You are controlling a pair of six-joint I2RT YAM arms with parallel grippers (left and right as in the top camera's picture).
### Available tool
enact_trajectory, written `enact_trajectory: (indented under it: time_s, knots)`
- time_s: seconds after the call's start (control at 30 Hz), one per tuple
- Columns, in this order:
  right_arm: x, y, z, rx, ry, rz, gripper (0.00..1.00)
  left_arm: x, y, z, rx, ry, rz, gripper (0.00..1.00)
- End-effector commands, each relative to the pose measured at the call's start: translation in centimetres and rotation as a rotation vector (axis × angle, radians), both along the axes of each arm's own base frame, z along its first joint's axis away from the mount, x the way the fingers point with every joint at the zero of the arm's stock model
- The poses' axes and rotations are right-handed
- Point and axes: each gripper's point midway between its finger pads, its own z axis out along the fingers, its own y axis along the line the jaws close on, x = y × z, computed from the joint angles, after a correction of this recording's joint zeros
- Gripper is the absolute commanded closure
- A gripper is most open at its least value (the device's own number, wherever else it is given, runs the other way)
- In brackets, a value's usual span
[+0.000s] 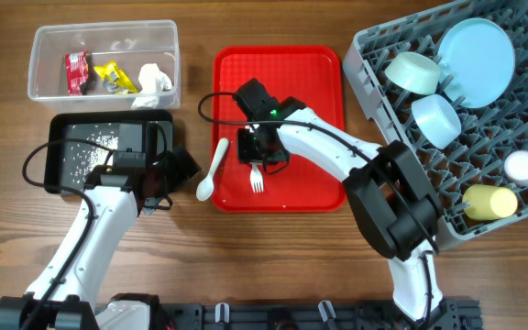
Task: Sort waste into correct bins and load items into the dishwasher rack
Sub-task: 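Grasp the white fork handle with the right gripper, then carry the white fork into the rack and drop it with the right gripper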
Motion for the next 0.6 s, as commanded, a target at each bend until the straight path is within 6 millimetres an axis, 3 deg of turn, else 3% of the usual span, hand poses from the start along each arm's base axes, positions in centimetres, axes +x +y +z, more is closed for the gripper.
enact_trajectory:
  time_s: [0.0, 0.1, 0.33, 0.47, 0.57]
  knots:
    - [-0.4, 0.0, -1.6, -0.004, 0.044, -0.015, 0.82, -0.1, -0.1, -0.2, -0.008, 0.008, 0.011, 0.00]
    - [-0.3, 0.0, -1.6, -0.002, 0.045, -0.021, 0.96, -0.1, -0.1, -0.2, -0.008, 0.008, 0.011, 0.00]
    - [-0.2, -0.1, -0.9, 0.035, 0.066, -0.016, 0.96, -0.1, -0.1, -0.2, -0.008, 0.008, 0.011, 0.00]
    - [0.5, -1.1, 1.5, 0.059, 0.036, -0.001, 0.96, -0.1, -0.1, -0.2, -0.008, 0.008, 0.011, 0.00]
    - [1.5, -2.1, 4.4, 0.084, -0.017, -0.010, 0.96, -0.1, -0.1, -0.2, -0.008, 0.008, 0.011, 0.00]
